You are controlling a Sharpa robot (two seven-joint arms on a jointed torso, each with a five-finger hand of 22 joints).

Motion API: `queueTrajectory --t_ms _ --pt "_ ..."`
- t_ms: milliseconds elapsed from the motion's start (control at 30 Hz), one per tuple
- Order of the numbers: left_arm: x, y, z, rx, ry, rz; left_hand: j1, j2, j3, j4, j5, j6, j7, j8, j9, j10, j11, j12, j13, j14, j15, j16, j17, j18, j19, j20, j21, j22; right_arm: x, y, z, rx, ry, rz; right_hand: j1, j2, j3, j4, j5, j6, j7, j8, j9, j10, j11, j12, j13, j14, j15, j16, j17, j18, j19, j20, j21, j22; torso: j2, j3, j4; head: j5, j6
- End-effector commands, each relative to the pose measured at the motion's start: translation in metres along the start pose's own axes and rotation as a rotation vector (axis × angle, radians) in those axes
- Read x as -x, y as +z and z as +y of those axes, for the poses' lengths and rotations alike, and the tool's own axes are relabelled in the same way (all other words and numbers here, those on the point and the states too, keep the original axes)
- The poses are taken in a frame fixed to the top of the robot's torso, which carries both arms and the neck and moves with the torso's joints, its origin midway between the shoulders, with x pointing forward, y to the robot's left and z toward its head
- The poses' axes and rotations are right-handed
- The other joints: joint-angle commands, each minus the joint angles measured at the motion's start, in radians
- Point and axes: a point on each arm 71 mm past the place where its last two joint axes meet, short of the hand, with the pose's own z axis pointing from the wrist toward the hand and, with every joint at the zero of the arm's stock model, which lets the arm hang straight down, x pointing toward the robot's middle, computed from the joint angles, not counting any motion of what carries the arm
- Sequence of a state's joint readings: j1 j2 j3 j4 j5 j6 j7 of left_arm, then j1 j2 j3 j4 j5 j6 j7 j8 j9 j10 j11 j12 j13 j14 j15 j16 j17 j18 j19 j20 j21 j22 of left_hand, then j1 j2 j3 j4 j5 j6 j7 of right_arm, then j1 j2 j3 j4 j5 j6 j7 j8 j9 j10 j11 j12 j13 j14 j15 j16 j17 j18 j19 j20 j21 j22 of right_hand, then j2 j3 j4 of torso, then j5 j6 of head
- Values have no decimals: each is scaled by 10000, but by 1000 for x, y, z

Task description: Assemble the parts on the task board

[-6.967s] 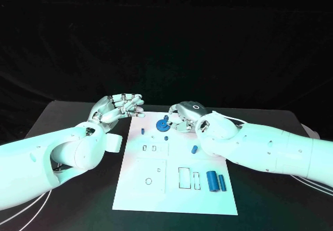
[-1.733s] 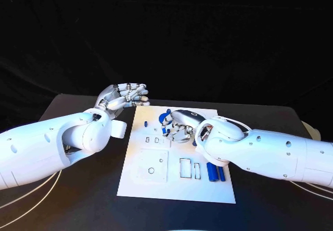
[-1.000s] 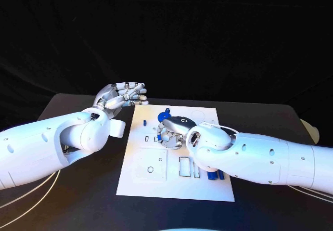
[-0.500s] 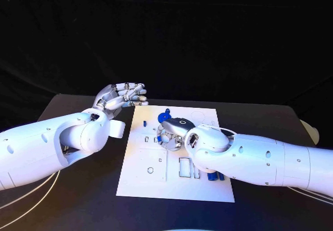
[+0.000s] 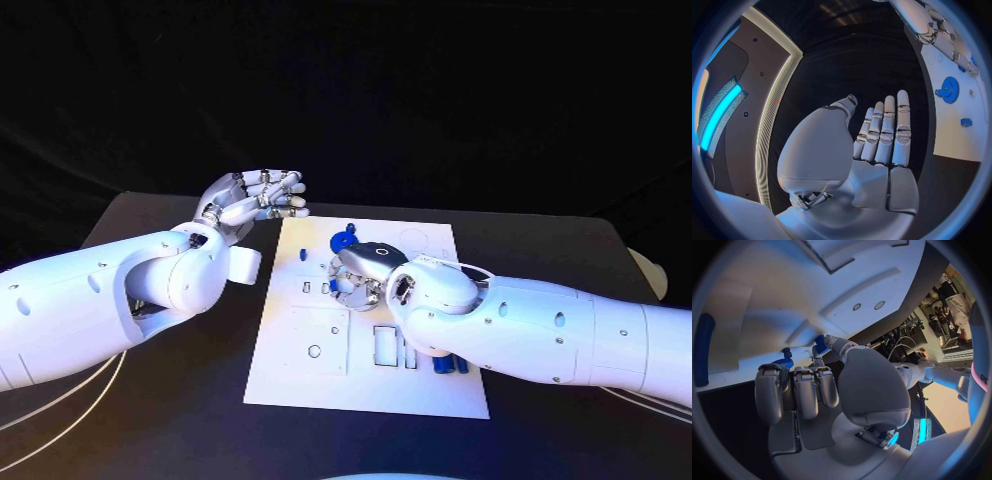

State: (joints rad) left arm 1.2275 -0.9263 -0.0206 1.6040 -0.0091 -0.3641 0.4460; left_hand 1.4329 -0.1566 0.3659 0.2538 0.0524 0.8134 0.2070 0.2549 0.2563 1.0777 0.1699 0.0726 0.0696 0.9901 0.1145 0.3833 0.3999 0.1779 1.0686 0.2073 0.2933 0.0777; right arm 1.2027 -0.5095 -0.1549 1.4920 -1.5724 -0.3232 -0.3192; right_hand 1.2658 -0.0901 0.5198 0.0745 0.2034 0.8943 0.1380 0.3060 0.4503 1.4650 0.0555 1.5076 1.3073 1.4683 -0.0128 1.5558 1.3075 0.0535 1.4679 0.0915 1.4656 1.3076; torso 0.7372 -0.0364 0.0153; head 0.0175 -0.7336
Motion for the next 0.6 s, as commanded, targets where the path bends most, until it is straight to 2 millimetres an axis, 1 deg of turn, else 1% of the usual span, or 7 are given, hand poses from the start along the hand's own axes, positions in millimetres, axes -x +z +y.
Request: queueTrajectory --t_ms 33,167,267,367,600 --pt "-2 0 -1 -82 -106 143 -9 76 0 71 -21 63 245 -13 13 47 -11 36 9 57 -8 34 16 58 45 7 50 16 -5 -1 -2 -119 -269 332 -68 -23 -4 47 -59 69 -6 17 242 426 -9 -61 1797 918 -38 25 2156 -151 215 -31 -55 1214 -4 -4 -13 6 11" --pt "-2 0 -1 -78 -108 148 -9 76 0 71 -21 63 245 -13 13 47 -11 36 9 57 -8 34 16 58 45 7 50 16 -6 -1 -3 -169 -305 374 -114 -62 -18 67 -80 56 2 -6 233 421 -3 -67 1791 916 -33 22 2146 -148 207 -28 -67 1202 -6 -2 -9 4 16" --pt "-2 0 -1 -76 -108 147 -9 76 0 71 -21 63 245 -13 13 47 -11 36 9 57 -8 34 16 58 45 7 50 16 -6 -1 -3 -219 -341 428 -174 -104 -35 99 -105 35 14 -37 220 403 6 -86 1771 917 -24 22 2148 -145 201 -22 -79 1191 -8 -4 1 -22 8" --pt "-2 0 -1 -74 -106 144 -9 76 0 71 -21 63 245 -13 13 47 -11 36 9 57 -8 34 16 58 45 7 50 16 -6 -1 -4 -252 -368 462 -235 -165 -59 128 -134 8 27 -74 205 385 18 -104 1751 914 -14 19 2136 -143 196 -14 -89 1182 -7 -5 -2 -27 11" --pt "-2 0 -1 -71 -105 142 -2 78 2 65 -21 61 239 -16 14 45 -14 35 9 52 -10 46 29 57 50 3 54 16 -6 -1 -4 -264 -382 469 -266 -206 -68 140 -147 -22 39 -107 191 355 27 -136 1715 914 -7 19 2136 -141 192 -8 -98 1175 -3 -5 -8 -39 26"
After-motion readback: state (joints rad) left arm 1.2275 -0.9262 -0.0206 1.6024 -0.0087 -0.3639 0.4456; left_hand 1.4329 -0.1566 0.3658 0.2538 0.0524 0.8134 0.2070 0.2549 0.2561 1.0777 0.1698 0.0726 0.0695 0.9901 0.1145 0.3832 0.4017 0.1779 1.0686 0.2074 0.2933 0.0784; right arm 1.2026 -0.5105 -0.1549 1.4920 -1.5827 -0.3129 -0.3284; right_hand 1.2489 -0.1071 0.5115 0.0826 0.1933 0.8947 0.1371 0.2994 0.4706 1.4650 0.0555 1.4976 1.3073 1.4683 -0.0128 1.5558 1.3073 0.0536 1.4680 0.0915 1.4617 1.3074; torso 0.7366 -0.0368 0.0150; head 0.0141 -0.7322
